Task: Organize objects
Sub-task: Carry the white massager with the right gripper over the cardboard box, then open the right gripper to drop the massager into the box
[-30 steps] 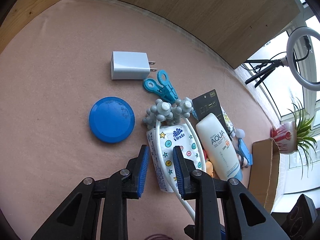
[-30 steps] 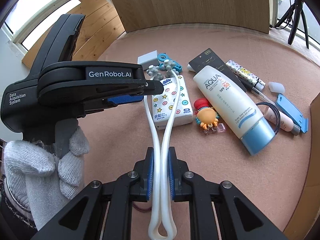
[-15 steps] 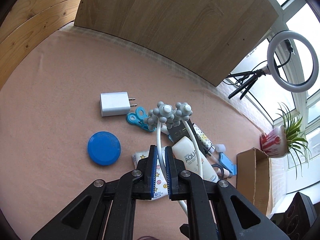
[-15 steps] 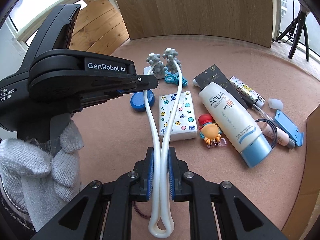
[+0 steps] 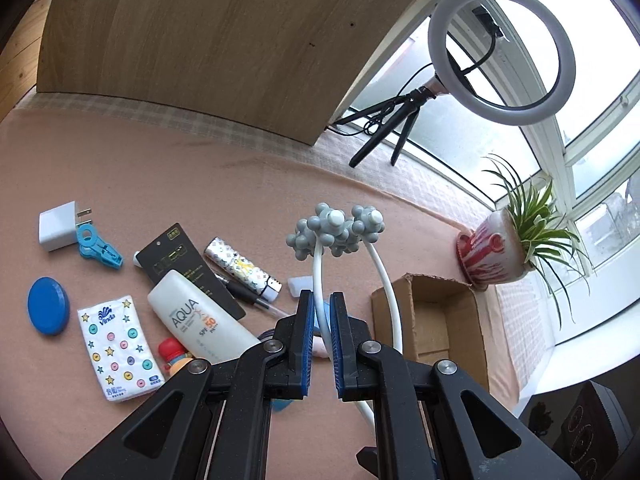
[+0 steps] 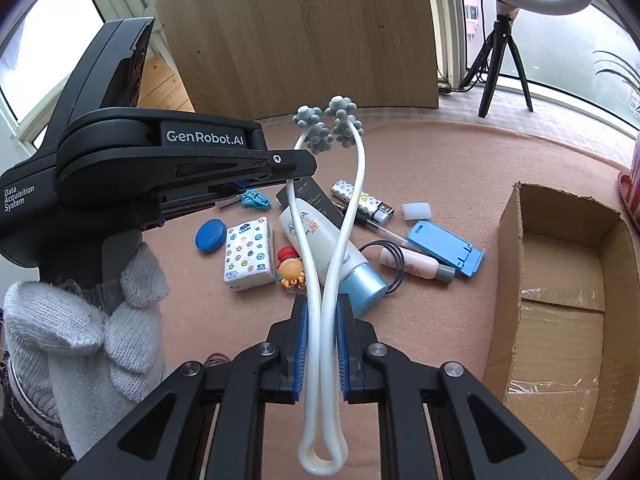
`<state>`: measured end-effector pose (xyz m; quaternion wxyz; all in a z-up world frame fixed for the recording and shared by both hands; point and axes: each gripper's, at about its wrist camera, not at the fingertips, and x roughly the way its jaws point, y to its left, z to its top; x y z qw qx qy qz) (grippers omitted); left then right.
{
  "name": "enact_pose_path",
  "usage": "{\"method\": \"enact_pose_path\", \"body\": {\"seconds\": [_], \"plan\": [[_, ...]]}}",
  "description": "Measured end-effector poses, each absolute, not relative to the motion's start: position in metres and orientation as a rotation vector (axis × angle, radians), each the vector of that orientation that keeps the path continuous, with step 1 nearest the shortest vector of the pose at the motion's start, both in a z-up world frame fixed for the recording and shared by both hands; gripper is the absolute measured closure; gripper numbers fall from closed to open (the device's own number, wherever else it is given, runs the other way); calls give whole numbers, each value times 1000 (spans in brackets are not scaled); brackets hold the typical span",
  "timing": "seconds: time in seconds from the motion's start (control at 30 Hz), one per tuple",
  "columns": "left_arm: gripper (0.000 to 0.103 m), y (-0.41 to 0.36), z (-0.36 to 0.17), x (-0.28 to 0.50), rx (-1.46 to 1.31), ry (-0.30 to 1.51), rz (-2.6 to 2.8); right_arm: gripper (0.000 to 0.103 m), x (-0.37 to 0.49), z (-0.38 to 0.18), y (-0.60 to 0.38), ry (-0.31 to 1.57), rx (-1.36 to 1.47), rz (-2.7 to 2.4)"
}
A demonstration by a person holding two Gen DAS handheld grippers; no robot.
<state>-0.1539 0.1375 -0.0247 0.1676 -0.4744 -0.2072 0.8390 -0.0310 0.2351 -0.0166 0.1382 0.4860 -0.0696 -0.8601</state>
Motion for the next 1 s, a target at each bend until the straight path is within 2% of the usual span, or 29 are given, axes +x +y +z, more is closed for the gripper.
{"method": "enact_pose_path", "body": {"seconds": [0.43,0.8,0.83,0.87,0.9,0.93,0.97,1.0], "plan": [[95,276,-28,-157,-1344,-459,2246,91,-9,-21,345,-329,1462,-2636],[92,319,-37,-158,-1367,-328,2258,91,1,-29,391,-372,1501,-2666],[79,321,-37,-158,-1373,-294,2270,90,0,-30,393,-362,1502,-2662],[51,320,-38,-157,-1381,-265,2288,90,-1,-31,393,-349,1506,-2657],[38,317,-37,-156,-1380,-248,2318,84,0,-31,395,-338,1509,-2659],[27,312,-35,-155,-1367,-241,2348,67,-1,-32,396,-331,1513,-2660],[27,307,-33,-154,-1357,-235,2369,57,0,-31,396,-329,1512,-2674],[27,303,-33,-154,-1359,-229,2385,42,1,-29,398,-334,1502,-2693]]}}
